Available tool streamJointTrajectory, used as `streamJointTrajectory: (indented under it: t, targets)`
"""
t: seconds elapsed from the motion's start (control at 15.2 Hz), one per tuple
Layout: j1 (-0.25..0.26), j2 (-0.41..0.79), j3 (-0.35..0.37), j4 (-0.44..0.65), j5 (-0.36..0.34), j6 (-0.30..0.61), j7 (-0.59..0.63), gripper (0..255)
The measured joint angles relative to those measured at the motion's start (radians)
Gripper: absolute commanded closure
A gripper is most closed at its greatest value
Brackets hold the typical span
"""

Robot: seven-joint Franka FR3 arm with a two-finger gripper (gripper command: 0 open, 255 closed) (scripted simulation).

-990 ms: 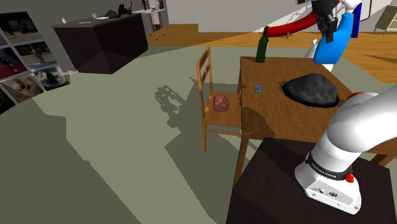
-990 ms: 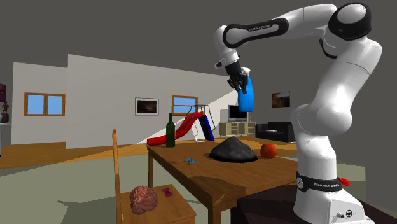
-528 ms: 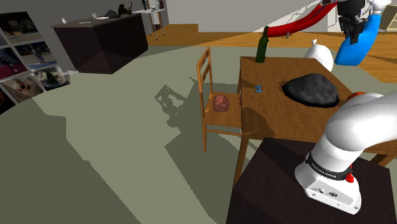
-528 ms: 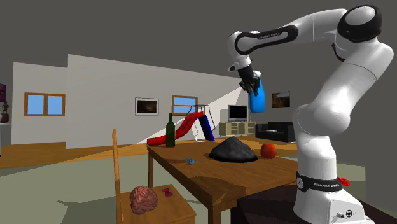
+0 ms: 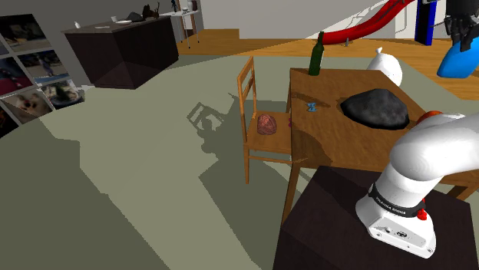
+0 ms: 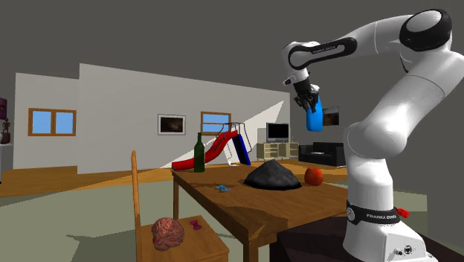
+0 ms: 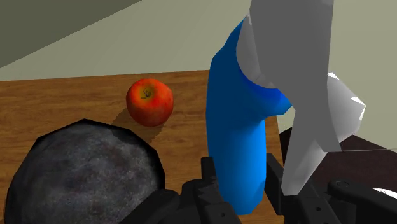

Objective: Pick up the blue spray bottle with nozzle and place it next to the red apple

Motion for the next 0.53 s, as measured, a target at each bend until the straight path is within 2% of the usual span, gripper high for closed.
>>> streamJointTrajectory:
  t: [0.33, 0.53]
  targets:
    - [-0.022, -0.018, -0.095, 0.035, -0.073, 0.041, -0.107, 255]
    - [-0.011, 0.001, -0.175, 0.088, -0.108, 0.077, -0.174, 255]
